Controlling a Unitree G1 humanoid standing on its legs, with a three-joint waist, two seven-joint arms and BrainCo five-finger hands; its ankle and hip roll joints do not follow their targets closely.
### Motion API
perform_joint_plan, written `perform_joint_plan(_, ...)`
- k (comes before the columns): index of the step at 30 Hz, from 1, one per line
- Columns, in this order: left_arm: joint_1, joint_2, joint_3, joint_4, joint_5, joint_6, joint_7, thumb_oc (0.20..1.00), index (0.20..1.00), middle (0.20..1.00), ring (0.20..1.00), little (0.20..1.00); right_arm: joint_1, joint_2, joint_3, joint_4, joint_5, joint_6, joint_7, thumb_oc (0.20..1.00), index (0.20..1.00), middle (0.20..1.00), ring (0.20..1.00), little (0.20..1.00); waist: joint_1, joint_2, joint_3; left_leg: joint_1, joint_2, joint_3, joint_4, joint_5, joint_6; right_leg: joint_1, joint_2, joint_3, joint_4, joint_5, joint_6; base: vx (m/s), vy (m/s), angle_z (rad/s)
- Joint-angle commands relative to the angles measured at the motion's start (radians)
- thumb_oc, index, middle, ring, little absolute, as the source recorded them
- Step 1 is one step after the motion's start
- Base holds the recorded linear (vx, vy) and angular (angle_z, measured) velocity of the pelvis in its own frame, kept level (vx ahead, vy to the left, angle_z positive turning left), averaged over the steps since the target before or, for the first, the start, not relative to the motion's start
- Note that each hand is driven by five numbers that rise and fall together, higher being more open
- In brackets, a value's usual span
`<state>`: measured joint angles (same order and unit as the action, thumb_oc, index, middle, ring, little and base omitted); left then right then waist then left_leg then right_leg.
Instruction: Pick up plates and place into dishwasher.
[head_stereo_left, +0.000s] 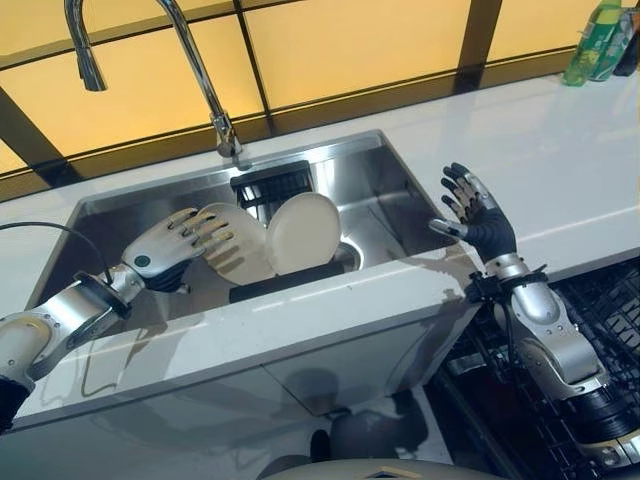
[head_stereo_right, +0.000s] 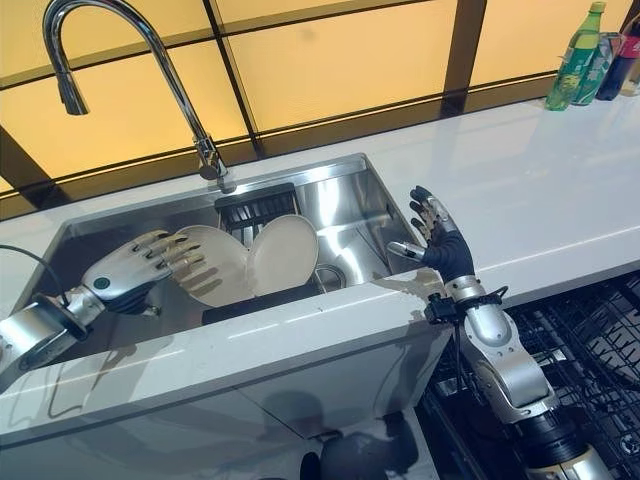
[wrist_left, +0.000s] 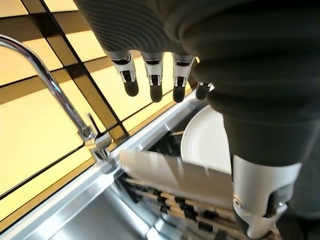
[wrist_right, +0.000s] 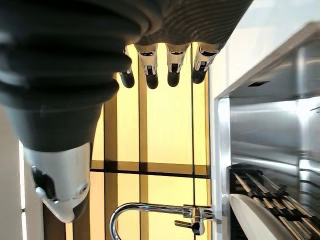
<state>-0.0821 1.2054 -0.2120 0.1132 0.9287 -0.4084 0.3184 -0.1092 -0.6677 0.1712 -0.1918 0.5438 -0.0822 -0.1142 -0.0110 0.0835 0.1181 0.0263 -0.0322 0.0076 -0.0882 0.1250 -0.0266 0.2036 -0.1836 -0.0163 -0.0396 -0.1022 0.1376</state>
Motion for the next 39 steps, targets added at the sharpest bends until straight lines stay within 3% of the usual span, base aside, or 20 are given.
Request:
perform_joint_plan(1,0.022,0.051,0.101,0.004,0.003,0.021,0.015,1.000,1.000,1.000,1.000,1.000,-0.008,-0.048,-0.039,-0.052,0.026,-0.063,0.020,1.000,1.000,1.000,1.000,1.000,0.007,-0.009,-0.030,0.033,0.002,-0.014,0.098,-0.173,0.002,-0.207,-0.064,0.012,0.050,0.162,0.053,0.01,0.046,0.01)
perform_joint_plan(8,0.001,0.004,0.052,0.057,0.087,0.082,0.159,1.000,1.000,1.000,1.000,1.000,-0.026,-0.059,-0.026,-0.042,0.025,-0.039,0.022,1.000,1.000,1.000,1.000,1.000,0.010,-0.004,-0.018,0.020,-0.003,-0.030,0.111,-0.169,-0.004,-0.214,-0.075,0.007,0.066,0.159,0.055,0.04,0.075,0.05)
perform_joint_plan(15,-0.093,-0.075,-0.064,0.126,0.107,0.150,0.278,1.000,1.000,1.000,1.000,1.000,-0.101,-0.085,-0.005,-0.005,0.003,-0.033,0.014,1.000,1.000,1.000,1.000,1.000,-0.007,0.010,0.040,-0.034,-0.017,-0.029,0.136,-0.170,-0.004,-0.282,-0.084,0.038,0.106,0.154,0.061,-0.05,0.117,0.01)
perform_joint_plan(20,-0.127,-0.115,-0.092,0.186,0.101,0.271,0.358,1.000,1.000,1.000,1.000,1.000,-0.115,-0.097,-0.015,0.001,-0.008,-0.047,0.028,1.000,1.000,1.000,1.000,1.000,-0.031,0.006,0.086,-0.066,-0.019,-0.005,0.146,-0.165,-0.002,-0.312,-0.084,0.063,0.107,0.163,0.063,-0.05,0.081,-0.08)
perform_joint_plan(39,-0.217,-0.229,-0.156,0.310,0.150,0.394,0.402,1.000,1.000,1.000,1.000,1.000,-0.153,-0.086,-0.039,-0.002,-0.048,-0.007,0.071,1.000,1.000,1.000,1.000,1.000,-0.076,0.013,0.135,-0.099,-0.034,0.037,0.171,-0.156,0.001,-0.350,-0.082,0.107,0.121,0.178,0.054,0.01,0.057,-0.07)
